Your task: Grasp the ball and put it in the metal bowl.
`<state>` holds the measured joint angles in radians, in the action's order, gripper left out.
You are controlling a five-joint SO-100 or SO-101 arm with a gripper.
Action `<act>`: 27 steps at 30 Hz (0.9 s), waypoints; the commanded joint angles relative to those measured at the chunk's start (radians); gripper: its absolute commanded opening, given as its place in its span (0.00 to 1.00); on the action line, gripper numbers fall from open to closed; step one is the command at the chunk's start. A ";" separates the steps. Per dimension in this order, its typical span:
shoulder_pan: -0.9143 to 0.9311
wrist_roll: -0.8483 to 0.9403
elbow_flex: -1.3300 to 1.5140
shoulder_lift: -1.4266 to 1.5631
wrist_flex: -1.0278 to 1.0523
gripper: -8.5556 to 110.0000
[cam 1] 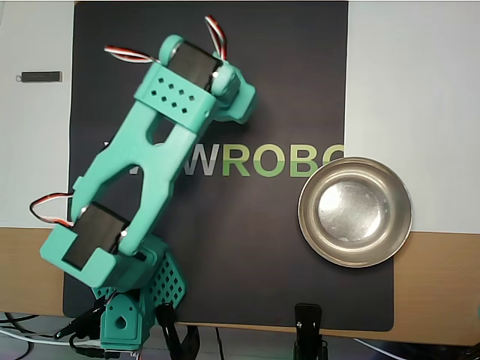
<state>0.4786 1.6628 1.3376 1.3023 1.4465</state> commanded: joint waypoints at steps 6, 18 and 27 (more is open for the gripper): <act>0.003 -0.003 -0.106 -0.048 -0.005 0.51; 0.003 -0.003 -0.112 -0.103 -0.006 0.51; 0.003 -0.003 -0.123 -0.117 -0.006 0.51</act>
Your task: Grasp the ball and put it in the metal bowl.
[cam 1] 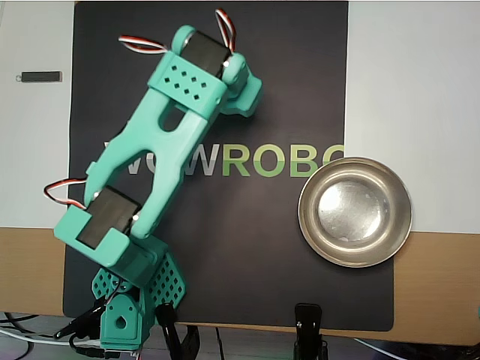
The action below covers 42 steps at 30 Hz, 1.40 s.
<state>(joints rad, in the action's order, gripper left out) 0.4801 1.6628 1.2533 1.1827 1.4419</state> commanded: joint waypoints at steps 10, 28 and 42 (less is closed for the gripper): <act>0.005 -0.003 -0.043 -0.038 -0.043 0.51; -0.021 -0.003 -0.044 -0.074 -0.044 0.51; -0.051 -0.005 -0.044 -0.074 -0.043 0.51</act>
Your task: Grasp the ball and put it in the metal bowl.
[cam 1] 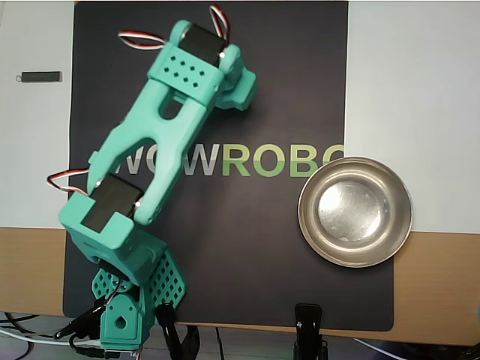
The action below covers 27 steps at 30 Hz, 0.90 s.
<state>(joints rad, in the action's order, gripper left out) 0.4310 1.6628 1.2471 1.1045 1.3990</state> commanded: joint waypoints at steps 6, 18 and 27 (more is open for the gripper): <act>-0.003 -0.003 -0.038 0.005 -0.002 0.52; -0.005 0.002 -0.038 0.002 -0.011 0.52; -0.003 -0.003 -0.038 -0.031 -0.041 0.52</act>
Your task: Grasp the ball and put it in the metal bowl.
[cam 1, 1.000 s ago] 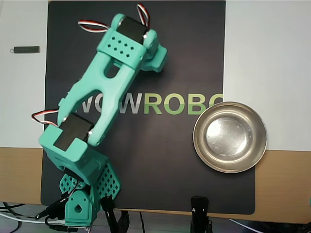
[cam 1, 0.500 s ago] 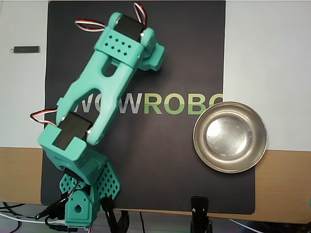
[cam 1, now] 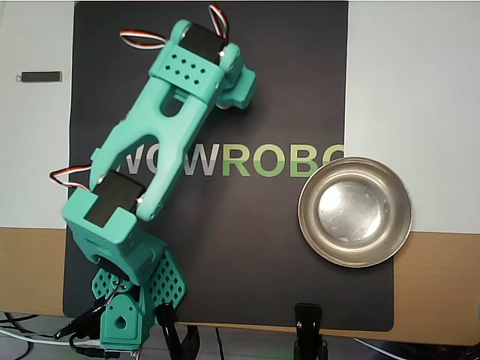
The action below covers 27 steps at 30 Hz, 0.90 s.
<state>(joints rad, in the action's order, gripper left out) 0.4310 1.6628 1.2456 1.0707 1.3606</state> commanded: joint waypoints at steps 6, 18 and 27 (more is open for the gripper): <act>-0.005 -0.003 -0.037 -0.009 -0.003 0.52; -0.020 -0.003 -0.066 -0.067 -0.003 0.52; -0.012 -0.005 -0.153 -0.140 0.008 0.52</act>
<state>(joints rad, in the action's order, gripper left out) 0.4172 1.6628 1.1413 0.9250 1.3606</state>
